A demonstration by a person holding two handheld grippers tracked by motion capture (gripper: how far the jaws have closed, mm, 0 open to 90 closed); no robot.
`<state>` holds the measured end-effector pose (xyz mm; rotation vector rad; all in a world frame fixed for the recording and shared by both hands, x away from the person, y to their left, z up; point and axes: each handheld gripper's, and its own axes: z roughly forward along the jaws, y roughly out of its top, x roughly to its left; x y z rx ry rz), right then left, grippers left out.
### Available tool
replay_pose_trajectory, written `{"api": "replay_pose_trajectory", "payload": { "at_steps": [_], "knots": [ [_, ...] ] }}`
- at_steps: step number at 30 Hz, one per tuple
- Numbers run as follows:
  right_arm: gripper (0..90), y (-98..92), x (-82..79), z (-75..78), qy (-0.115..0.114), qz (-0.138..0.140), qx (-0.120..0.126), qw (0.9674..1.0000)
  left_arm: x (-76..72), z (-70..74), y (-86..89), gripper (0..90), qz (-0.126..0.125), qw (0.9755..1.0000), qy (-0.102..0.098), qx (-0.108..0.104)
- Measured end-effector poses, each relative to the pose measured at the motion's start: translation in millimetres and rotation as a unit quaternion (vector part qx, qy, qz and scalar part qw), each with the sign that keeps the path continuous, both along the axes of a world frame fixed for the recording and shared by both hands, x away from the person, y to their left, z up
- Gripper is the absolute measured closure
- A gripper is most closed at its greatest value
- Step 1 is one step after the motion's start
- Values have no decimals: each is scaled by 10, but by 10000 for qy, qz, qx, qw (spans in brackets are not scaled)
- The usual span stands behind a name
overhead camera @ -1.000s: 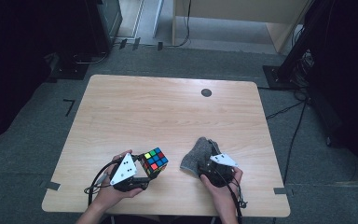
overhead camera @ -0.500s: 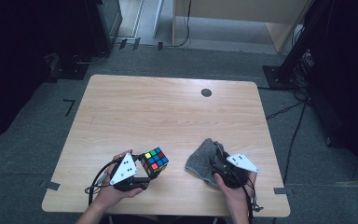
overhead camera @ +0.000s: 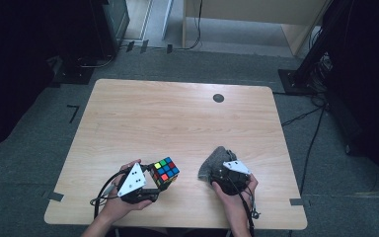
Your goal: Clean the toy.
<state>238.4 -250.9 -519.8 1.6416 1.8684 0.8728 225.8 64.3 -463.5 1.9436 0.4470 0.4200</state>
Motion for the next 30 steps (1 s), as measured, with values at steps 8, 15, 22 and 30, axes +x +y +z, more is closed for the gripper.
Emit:
{"api": "replay_pose_trajectory", "payload": {
  "at_steps": [8, 15, 22, 30],
  "knots": [
    [716, -136, -124, 114, -533, 387, 389, 9971, -16, -5, -21, 336, -12, 9999, -80, 121],
    [715, 245, -509, 761, -1513, 1702, 1485, 9623, -81, -66, -151, 336, -107, 9983, -227, 526],
    [703, 760, -690, 970, -1357, 2773, 1655, 9366, -174, -32, -251, 337, -266, 9971, -362, 618],
    [703, 470, -519, 847, -1112, 2056, 1720, 9570, -136, -20, -198, 338, -268, 9980, -266, 512]
  ]
}}
